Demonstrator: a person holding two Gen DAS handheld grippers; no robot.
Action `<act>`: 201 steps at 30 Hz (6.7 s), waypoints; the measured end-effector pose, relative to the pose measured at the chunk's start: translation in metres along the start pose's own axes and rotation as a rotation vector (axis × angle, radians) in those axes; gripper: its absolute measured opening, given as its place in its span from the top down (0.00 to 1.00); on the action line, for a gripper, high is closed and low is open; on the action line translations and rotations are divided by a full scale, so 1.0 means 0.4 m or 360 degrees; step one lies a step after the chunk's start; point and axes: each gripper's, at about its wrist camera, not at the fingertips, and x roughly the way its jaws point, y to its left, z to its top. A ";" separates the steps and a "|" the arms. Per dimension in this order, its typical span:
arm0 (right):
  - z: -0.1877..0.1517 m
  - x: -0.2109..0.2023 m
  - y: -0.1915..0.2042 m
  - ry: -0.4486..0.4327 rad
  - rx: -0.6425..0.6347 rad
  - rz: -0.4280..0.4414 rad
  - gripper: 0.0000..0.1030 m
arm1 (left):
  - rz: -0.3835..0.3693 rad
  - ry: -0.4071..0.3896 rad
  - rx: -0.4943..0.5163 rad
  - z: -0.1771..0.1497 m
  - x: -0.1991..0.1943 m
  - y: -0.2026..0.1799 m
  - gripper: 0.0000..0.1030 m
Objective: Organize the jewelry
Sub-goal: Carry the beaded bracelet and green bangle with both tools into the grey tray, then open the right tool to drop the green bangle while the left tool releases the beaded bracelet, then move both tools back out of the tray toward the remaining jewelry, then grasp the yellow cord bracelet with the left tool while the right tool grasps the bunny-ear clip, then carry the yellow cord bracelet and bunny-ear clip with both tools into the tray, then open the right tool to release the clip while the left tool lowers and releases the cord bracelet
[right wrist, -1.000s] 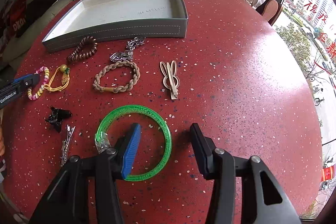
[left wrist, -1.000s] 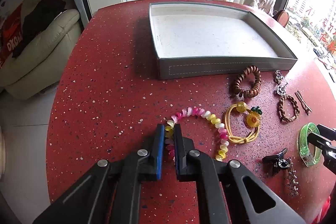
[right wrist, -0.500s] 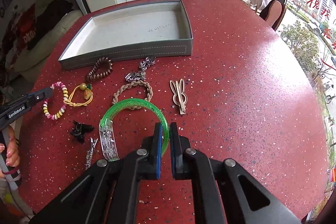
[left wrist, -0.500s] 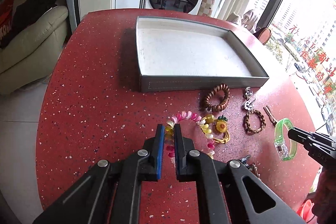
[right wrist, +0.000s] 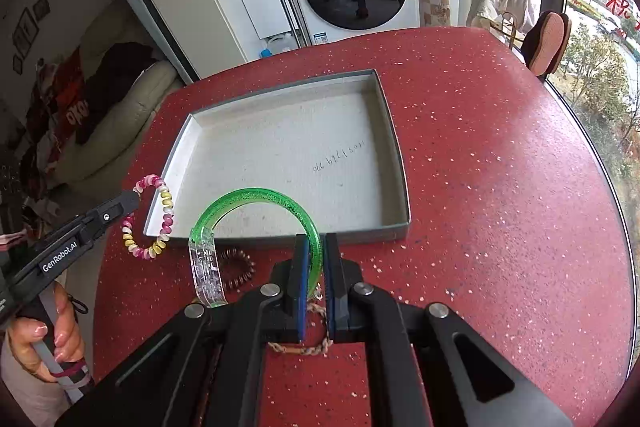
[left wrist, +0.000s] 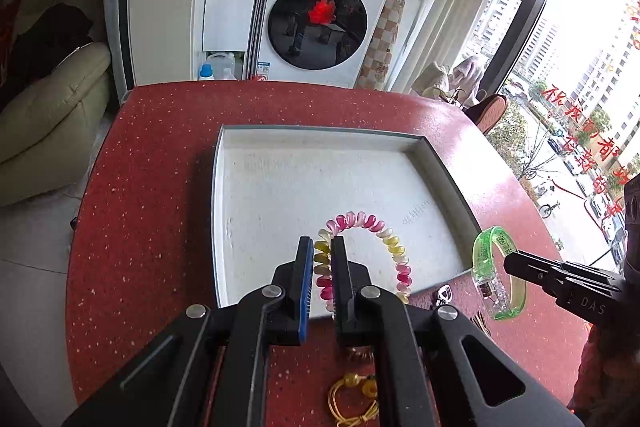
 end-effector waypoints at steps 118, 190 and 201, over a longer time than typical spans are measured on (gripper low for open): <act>-0.250 0.072 -0.054 0.0172 -0.0172 -0.0376 0.83 | 0.0135 0.0230 0.0469 -0.310 0.080 -0.117 0.80; 0.101 0.292 0.000 0.0170 -0.0118 -0.0174 0.85 | 0.0321 0.0220 0.0346 -0.011 0.240 -0.006 0.80; 0.098 0.209 0.004 0.0070 -0.0055 -0.0085 0.37 | 0.0315 0.0096 0.0315 -0.005 0.166 -0.026 0.80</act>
